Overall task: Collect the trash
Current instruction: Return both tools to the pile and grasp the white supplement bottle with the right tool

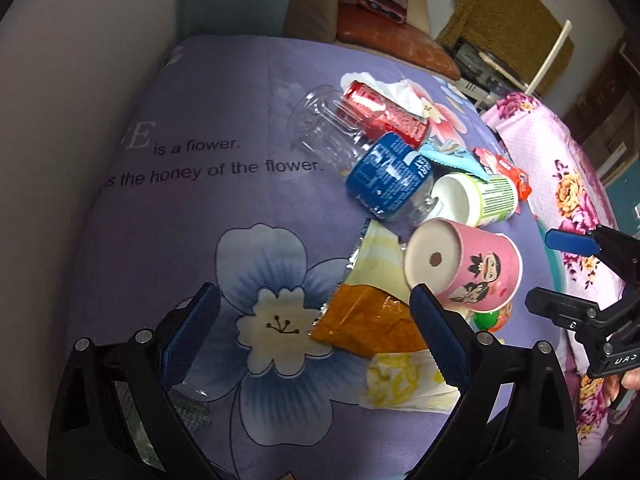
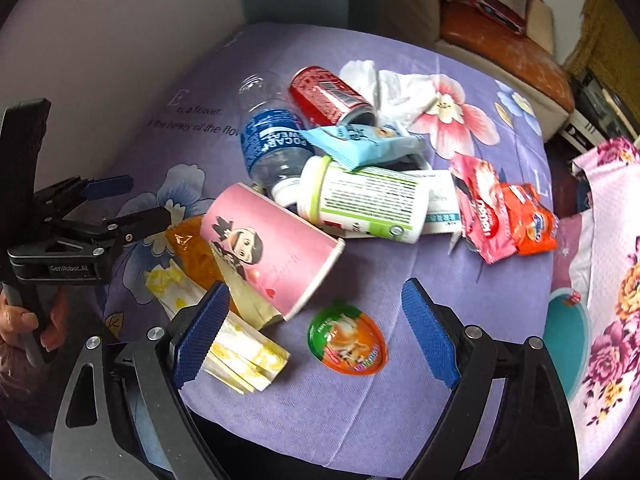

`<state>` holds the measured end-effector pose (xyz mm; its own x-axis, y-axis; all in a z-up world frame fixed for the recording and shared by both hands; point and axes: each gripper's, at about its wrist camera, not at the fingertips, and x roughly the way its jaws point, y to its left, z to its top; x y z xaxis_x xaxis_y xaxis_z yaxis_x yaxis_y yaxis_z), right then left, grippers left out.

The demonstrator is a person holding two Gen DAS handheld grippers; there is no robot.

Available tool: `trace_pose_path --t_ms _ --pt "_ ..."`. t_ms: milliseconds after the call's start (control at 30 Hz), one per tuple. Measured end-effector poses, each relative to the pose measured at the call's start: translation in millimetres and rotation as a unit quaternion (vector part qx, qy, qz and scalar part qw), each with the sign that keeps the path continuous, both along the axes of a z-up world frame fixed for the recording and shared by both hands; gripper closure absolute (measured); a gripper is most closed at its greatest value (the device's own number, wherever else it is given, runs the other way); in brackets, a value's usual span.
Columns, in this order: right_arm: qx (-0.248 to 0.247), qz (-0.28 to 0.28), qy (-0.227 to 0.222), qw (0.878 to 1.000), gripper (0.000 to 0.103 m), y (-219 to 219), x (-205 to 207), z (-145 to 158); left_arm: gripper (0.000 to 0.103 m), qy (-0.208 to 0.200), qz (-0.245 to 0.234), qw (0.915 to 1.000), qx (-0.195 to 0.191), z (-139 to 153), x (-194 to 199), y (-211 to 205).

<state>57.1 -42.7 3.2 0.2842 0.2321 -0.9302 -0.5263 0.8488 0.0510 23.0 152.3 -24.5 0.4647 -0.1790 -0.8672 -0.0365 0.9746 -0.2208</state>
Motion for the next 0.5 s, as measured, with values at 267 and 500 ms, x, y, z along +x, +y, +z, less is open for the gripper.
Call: trace_pose_path --t_ms 267,500 --pt "-0.048 0.067 -0.002 0.997 0.019 40 6 -12 0.007 0.017 0.017 0.9996 -0.011 -16 8 22" --pt "-0.083 0.120 0.013 0.989 0.024 63 8 -27 0.007 0.026 0.031 0.9990 -0.019 -24 15 37"
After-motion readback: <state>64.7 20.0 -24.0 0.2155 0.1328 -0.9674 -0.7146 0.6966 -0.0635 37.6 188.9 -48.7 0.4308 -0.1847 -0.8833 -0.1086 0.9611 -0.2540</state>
